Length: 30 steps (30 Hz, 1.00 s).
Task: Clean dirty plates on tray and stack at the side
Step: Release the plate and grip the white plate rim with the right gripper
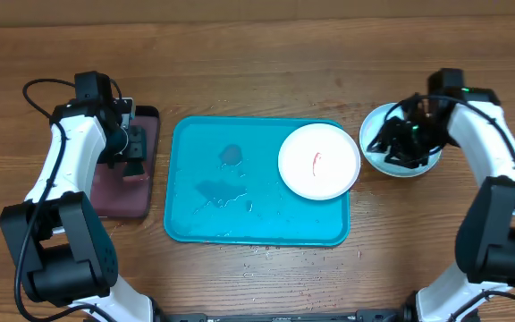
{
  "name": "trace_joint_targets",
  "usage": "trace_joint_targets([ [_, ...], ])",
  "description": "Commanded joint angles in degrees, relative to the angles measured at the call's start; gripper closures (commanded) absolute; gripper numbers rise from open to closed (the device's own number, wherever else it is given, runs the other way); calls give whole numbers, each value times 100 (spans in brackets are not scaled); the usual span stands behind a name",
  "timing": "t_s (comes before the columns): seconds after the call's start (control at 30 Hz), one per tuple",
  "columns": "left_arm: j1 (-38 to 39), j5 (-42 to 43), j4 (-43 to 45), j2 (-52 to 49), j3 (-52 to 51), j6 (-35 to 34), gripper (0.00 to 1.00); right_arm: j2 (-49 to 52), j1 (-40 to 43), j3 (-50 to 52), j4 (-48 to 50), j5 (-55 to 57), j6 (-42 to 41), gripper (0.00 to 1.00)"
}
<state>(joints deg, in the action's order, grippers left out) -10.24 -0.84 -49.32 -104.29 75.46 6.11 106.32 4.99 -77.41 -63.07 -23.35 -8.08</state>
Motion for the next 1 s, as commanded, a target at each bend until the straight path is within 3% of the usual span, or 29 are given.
trace_joint_targets([
  [0.0,-24,66,9,57,39,-57,42,-149,-358,118,101,435,188,49],
  [0.33,-24,63,9,57,39,-57,42,-140,-1137,734,988,1475,-743,58],
  [0.43,-24,63,9,57,39,-57,42,-140,-1207,887,1235,1360,-870,69],
  [0.5,-24,63,7,57,39,-57,42,-142,-1224,896,1248,1272,-872,86],
  [0.57,-24,63,9,57,39,-57,42,-144,-1224,844,1228,1259,-870,93],
  [0.8,-24,63,9,57,39,-57,41,-175,-1355,-55,833,761,-868,96],
  [0.97,-24,63,9,57,39,-57,40,-168,-2083,-157,1209,531,-1071,96],
])
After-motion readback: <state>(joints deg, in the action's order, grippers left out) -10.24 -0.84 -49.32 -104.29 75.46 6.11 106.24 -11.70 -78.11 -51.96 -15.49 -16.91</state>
